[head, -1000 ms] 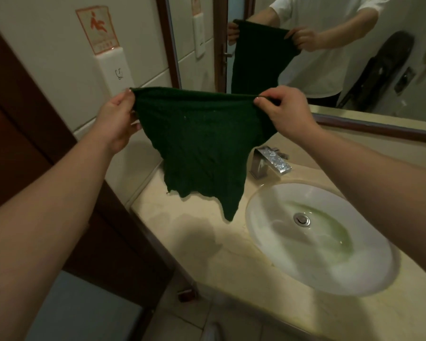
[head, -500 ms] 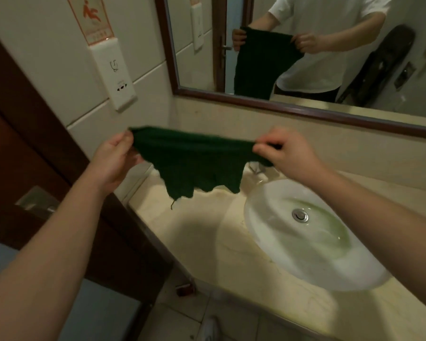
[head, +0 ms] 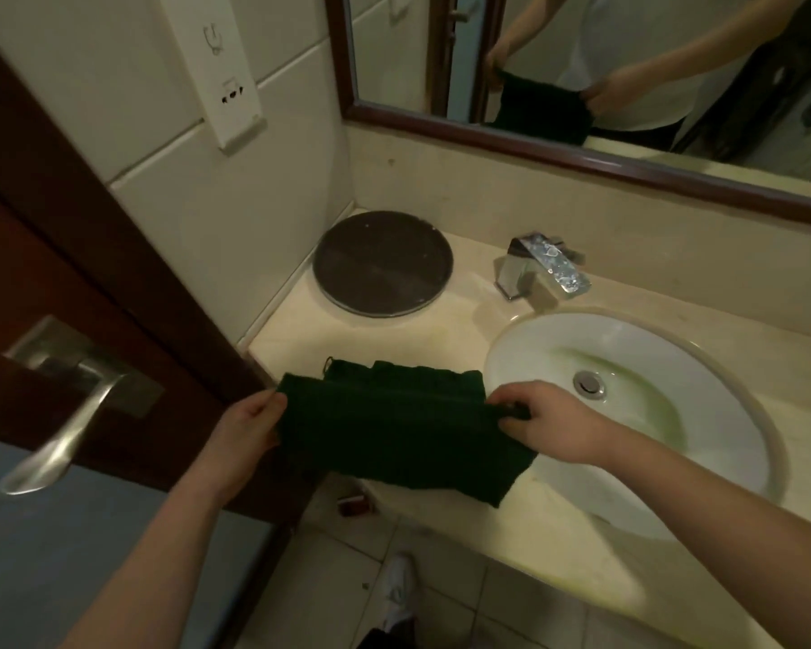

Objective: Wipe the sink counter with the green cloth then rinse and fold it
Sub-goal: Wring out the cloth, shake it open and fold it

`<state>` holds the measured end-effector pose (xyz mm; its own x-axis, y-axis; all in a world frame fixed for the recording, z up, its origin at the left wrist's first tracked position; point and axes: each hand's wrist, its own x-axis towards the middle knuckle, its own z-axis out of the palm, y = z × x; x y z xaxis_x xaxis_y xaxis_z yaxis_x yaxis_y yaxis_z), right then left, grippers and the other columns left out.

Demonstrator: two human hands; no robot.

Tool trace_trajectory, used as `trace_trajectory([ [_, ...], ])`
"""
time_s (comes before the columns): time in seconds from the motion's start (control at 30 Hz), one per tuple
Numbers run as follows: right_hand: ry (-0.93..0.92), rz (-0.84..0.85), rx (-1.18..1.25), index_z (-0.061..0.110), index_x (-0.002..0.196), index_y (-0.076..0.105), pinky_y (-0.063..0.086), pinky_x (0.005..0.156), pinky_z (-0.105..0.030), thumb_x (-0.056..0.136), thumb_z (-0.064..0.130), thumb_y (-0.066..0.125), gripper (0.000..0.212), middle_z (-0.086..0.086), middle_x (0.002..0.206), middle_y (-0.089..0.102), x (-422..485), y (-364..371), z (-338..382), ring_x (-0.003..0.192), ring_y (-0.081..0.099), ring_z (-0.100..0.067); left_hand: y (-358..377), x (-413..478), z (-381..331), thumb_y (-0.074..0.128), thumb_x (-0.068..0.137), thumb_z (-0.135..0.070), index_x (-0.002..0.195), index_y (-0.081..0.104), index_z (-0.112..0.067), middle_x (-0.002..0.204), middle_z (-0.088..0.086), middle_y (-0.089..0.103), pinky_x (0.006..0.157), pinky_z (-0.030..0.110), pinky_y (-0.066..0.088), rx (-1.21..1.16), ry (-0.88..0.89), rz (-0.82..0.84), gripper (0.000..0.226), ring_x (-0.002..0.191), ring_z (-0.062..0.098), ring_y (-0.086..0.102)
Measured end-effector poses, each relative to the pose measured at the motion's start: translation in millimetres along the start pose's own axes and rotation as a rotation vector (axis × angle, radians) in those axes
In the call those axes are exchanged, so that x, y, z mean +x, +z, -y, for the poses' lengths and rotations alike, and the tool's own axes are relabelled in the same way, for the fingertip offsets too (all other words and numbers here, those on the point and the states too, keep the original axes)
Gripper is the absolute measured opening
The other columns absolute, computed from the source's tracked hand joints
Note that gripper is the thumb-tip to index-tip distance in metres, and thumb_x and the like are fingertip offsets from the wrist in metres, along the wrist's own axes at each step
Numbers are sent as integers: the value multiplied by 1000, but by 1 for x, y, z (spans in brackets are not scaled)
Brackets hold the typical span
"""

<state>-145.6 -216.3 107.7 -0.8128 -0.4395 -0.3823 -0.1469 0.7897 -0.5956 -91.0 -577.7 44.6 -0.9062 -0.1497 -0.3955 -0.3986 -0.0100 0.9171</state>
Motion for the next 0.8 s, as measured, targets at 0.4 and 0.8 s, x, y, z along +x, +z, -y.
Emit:
trace_trajectory([
  [0.4, 207, 30, -107, 10, 99, 70, 40, 65, -19, 89, 13, 59, 15, 0, 89, 63, 124, 4, -26, 84, 57, -14, 20, 100, 16, 55, 95, -21, 103, 67, -10, 101, 12, 67, 75, 35, 51, 344, -50, -150, 18, 93, 23, 63],
  [0.8, 242, -29, -193, 17, 94, 56, 47, 75, -28, 82, 19, 68, 17, -2, 90, 61, 141, 29, -44, 86, 58, -21, 37, 143, -11, 71, 84, -20, 102, 66, -19, 102, -2, 59, 81, 29, 49, 878, 43, 73, 19, 95, 15, 58],
])
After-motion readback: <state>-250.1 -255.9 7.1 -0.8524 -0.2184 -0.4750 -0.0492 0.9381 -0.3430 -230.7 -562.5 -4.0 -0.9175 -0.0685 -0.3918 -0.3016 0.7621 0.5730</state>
